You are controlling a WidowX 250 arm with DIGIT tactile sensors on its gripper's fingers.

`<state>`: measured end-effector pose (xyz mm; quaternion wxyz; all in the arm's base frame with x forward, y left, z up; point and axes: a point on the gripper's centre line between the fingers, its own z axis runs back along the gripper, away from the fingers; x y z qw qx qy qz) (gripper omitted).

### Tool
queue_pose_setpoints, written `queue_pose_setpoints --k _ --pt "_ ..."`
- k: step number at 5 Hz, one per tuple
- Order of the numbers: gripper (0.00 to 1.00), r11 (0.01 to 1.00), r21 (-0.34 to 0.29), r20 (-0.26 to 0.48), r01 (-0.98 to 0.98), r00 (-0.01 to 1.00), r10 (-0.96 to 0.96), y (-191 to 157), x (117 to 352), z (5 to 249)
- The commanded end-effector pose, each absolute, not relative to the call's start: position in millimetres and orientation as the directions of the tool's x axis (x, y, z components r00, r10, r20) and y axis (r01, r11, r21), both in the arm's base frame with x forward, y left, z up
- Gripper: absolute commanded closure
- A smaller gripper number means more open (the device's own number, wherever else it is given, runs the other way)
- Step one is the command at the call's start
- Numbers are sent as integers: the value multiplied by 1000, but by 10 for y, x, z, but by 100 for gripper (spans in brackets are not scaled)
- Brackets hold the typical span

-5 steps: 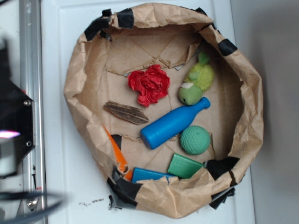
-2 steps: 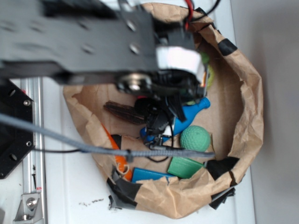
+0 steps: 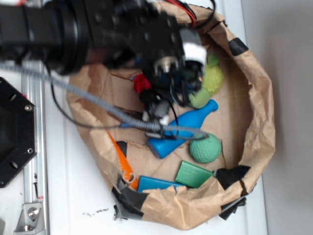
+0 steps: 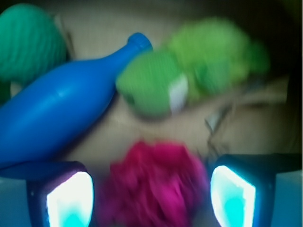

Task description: Grab the red paper.

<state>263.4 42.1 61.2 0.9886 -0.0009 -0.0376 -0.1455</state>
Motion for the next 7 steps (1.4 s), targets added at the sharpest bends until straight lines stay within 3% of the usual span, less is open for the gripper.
queue_pose_setpoints --k 1,2,3,4,5,7 --pt "0 961 33 88 273 957 -275 549 2655 778" --pt "0 958 35 68 283 956 -285 469 2722 566" --pt "0 940 64 -58 336 941 -332 397 2863 458" --pt "0 941 6 -57 339 939 -338 440 2938 441" --pt "100 948 23 -46 317 948 -316 471 2865 470" --pt "100 948 43 -30 316 949 -315 473 2800 674"
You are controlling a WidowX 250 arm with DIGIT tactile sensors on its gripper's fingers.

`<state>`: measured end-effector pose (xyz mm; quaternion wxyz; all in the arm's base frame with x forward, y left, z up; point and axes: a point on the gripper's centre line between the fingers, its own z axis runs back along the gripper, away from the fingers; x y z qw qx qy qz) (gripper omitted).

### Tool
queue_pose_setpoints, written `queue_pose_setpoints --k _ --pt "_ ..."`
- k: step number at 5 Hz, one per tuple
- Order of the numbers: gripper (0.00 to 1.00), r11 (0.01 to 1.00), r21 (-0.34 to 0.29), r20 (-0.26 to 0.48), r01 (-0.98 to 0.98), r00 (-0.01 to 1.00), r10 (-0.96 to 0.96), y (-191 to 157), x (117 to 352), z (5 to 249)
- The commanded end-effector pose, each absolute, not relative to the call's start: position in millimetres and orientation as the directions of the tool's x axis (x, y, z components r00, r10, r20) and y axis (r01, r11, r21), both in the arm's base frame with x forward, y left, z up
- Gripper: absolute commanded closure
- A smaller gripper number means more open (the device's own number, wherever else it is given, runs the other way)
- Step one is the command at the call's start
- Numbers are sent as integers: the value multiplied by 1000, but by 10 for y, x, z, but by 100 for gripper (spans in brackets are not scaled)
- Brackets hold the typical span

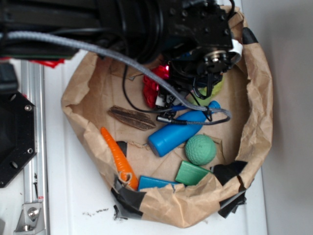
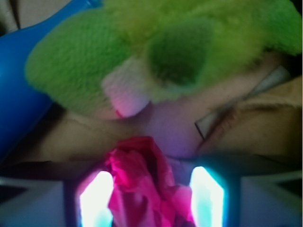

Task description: Grab the red paper.

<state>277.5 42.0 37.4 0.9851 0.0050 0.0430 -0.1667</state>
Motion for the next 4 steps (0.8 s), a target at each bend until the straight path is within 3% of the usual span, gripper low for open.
queue_pose_setpoints --k 1,2,3,4 --pt "100 951 112 -14 290 957 -290 464 2779 1135" --pt "100 983 108 22 145 989 -149 267 2651 1636" --pt "100 985 120 188 123 972 -144 105 2558 2119" --pt "100 991 131 248 -10 969 -23 20 2548 2301"
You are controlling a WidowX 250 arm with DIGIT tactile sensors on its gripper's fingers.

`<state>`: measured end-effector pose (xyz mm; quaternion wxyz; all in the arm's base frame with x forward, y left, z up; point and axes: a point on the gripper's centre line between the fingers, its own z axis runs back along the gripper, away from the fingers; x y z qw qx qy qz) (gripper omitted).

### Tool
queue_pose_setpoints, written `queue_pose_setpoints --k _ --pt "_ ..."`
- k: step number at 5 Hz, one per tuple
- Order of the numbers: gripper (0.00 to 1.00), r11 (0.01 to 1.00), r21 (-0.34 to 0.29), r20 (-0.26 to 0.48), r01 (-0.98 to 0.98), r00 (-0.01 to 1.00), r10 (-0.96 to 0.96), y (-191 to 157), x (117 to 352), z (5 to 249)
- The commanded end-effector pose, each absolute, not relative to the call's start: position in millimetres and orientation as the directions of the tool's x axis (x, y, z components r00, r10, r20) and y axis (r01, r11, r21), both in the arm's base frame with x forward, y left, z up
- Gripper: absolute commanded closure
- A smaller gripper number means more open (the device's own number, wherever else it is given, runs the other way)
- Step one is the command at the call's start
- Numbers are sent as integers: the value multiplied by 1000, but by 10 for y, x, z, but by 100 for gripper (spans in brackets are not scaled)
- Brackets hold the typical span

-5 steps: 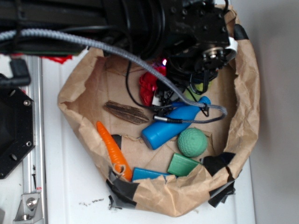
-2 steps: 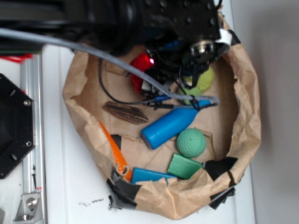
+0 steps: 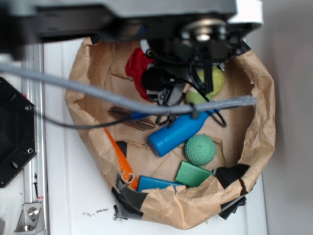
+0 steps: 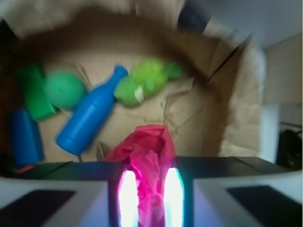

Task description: Grab the red paper.

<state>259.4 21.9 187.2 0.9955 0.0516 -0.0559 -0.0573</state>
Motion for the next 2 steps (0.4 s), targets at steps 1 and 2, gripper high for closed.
queue_pose_setpoints --k 1,2 --pt "100 990 108 267 -87 962 55 12 2496 2197" --pt "100 989 110 251 -102 965 72 17 2467 2157"
